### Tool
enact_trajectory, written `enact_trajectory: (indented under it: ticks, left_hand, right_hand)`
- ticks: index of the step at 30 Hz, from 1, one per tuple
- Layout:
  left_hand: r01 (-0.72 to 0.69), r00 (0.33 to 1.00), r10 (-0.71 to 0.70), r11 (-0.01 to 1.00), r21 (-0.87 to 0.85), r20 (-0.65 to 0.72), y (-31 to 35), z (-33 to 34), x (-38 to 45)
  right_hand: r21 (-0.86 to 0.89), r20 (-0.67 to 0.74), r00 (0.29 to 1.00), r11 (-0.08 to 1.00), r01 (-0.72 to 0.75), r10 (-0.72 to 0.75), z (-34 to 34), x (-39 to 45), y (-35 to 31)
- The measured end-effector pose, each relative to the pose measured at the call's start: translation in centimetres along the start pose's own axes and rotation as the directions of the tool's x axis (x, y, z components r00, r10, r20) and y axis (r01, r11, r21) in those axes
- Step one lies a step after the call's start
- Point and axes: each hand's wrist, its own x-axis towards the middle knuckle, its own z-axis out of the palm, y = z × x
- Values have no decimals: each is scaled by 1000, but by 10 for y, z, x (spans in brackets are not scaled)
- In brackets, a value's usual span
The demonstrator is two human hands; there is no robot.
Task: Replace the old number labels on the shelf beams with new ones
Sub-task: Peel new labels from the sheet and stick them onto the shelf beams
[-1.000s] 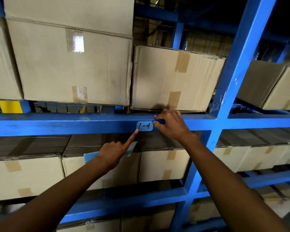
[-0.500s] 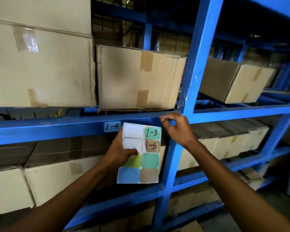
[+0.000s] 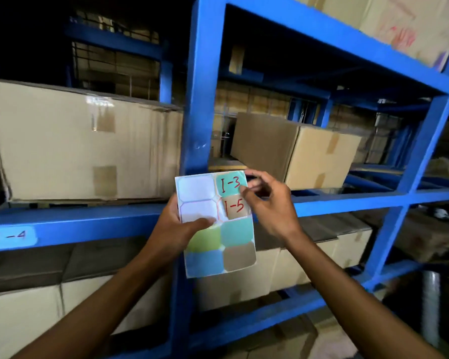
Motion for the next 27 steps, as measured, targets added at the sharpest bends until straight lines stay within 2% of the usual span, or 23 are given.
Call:
enact_trajectory:
  ticks: [5, 9, 12, 15, 17, 20, 24, 27]
  left_hand:
    - [-116, 984, 132, 983, 139, -117, 9, 50, 19]
    - [-209, 967, 236, 950, 233, -95, 23, 71, 29]
    - [-253, 948, 296, 925, 285, -117, 36, 75, 35]
    - [-265, 924, 337, 903, 338, -178, 51, 72, 40]
    - [-263, 914, 353, 890, 373, -200, 58, 71, 45]
    - [-291, 903, 377, 890, 352, -205, 68, 73, 47]
    - [-350, 914, 387, 905, 242, -123, 77, 73, 43]
    - [-368, 913, 396, 902, 225, -98, 81, 68, 40]
  right_hand:
    - [-7, -9, 998, 998, 56, -56, -37, 31, 21]
    - [19, -36, 998, 998, 54, -54, -47, 43, 21]
    - [37, -111, 992, 997, 65, -60, -48, 57, 16]
    - [-40, -144, 976, 987, 157, -161, -52, 69, 1]
    - [-113, -105, 969, 971, 212, -224, -55, 75, -11]
    - [-163, -50, 971, 961, 225, -236, -59, 84, -21]
    - [-41, 17, 991, 990, 132, -132, -61, 92, -29]
    - [30, 24, 991, 991, 134, -135, -56, 88, -34]
